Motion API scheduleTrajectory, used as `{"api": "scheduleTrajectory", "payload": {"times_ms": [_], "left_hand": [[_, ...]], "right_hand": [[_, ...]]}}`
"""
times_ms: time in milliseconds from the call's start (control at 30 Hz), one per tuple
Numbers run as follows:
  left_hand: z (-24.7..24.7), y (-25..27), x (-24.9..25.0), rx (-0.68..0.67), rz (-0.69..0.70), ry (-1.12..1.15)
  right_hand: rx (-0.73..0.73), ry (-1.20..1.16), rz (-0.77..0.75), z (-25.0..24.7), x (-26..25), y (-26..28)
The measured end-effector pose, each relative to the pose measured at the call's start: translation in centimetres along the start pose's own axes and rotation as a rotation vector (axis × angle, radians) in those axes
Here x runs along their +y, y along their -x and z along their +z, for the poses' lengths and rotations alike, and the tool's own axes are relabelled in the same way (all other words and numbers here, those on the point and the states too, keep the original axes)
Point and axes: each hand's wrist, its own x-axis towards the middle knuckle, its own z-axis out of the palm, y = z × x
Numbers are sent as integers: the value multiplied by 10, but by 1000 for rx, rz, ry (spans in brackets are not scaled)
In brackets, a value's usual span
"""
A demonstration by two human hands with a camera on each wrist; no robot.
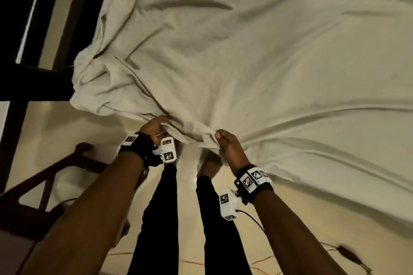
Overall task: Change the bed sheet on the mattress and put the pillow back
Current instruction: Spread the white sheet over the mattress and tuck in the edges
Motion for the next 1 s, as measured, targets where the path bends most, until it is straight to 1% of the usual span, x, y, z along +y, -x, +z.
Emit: {"api": "scheduleTrajectory", "payload": {"times_ms": [33,100,133,200,233,267,333,367,400,433,500,567,633,667,700,733,767,867,933,1000], "left_hand": [[-6,0,2,13,42,45],[-27,4,2,27,147,77],[-46,6,4,29,223,107],[-84,13,6,65,288,269],[-107,12,5,129,291,310],[-132,13,3,212,261,324],[-182,18,-8,384,192,252],[-202,22,-14,433,182,265],[-218,24,-22,449,200,306],[-232,24,-27,474,195,363],[-257,14,-30,494,180,465],[-280,-9,-30,521,225,531],[-302,-44,-34,538,244,512],[-305,-56,-33,532,220,521],[-297,-57,-27,503,207,527],[-283,-59,-21,435,212,538],[-268,-58,-16,397,225,503],[-226,-58,-9,303,242,401],[-200,-52,-8,214,250,280],[-178,-50,-8,74,235,150]], "right_hand": [[17,19,0,2,-1,1],[12,208,-27,7,-4,8],[-9,347,-47,10,-7,13],[-77,748,-87,15,-5,19],[-101,954,-106,20,-2,19],[-115,1104,-126,26,2,20],[-142,1277,-161,41,12,19],[-152,1332,-175,49,17,18],[-152,1374,-186,54,21,17],[-153,1390,-186,59,26,14],[-162,1381,-95,66,36,9],[-174,1351,-8,71,50,3],[-182,1280,73,73,80,-7],[-170,1234,89,70,103,-13],[-153,1190,91,69,123,-19],[-141,1143,78,70,131,-22],[-111,1090,65,73,128,-21],[57,899,48,88,92,-7],[110,795,61,88,84,-7],[139,729,78,84,75,-5]]}}
